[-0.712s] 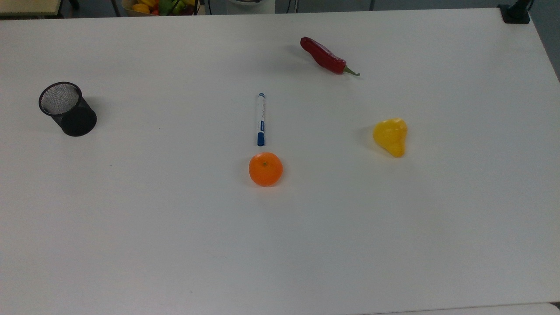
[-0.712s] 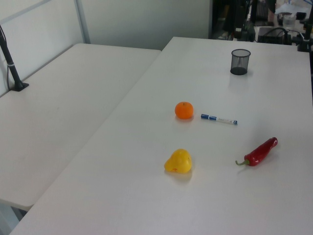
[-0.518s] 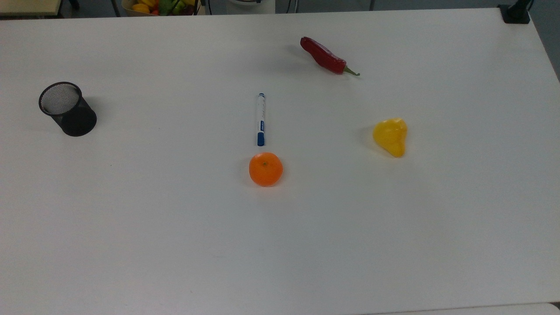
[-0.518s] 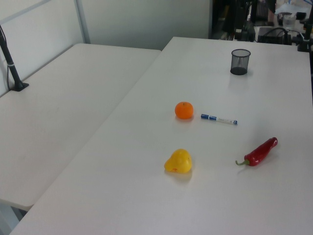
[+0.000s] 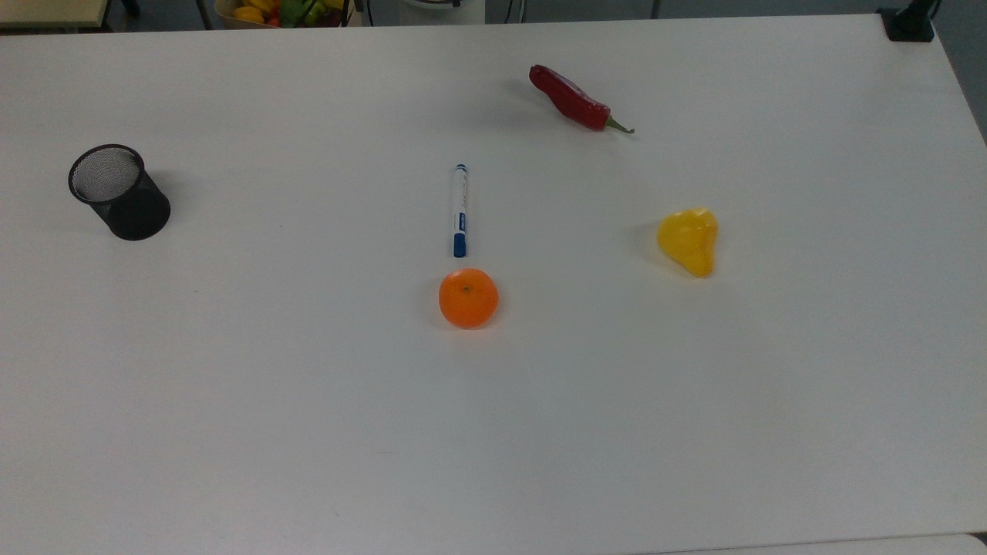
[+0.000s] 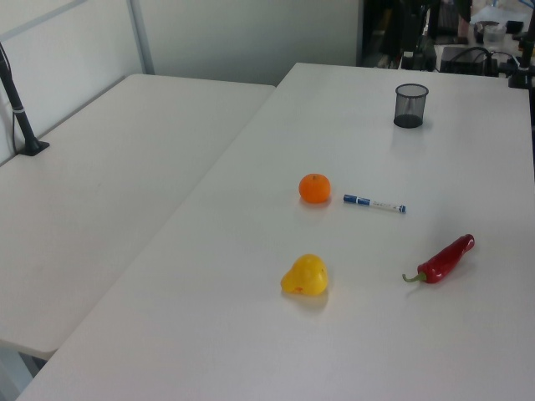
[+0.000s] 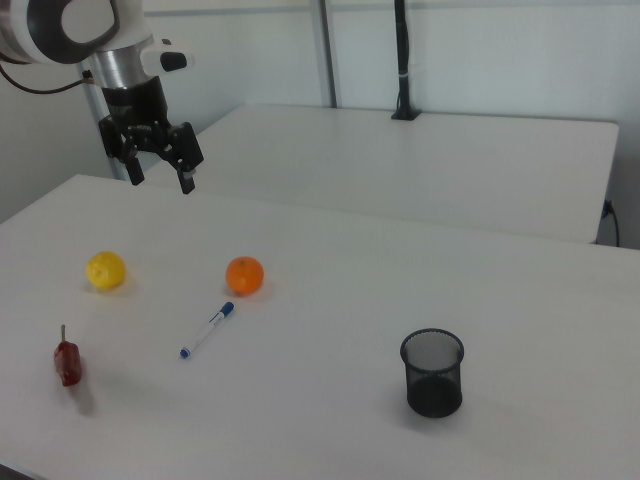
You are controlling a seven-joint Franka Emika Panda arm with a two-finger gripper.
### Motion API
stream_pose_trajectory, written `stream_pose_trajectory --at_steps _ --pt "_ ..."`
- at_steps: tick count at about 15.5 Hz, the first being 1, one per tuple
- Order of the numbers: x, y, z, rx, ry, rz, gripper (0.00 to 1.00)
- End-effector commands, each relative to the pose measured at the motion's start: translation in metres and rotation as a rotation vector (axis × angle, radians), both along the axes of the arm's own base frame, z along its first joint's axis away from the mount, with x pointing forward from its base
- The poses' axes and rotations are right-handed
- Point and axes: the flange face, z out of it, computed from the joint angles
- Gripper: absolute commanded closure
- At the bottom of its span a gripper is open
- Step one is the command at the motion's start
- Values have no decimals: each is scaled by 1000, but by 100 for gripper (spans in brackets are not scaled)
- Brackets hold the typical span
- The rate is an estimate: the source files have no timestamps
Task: Place marker
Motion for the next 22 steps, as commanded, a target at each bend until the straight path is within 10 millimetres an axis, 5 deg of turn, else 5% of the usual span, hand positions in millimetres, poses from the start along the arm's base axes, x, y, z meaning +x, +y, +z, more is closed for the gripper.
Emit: stream_pose_trajectory --at_steps 1,10,22 --pt "-8 2 0 20 13 -4 0" --pt "-6 -1 -36 -3 81 73 0" --pt "15 14 -153 -49 83 99 0"
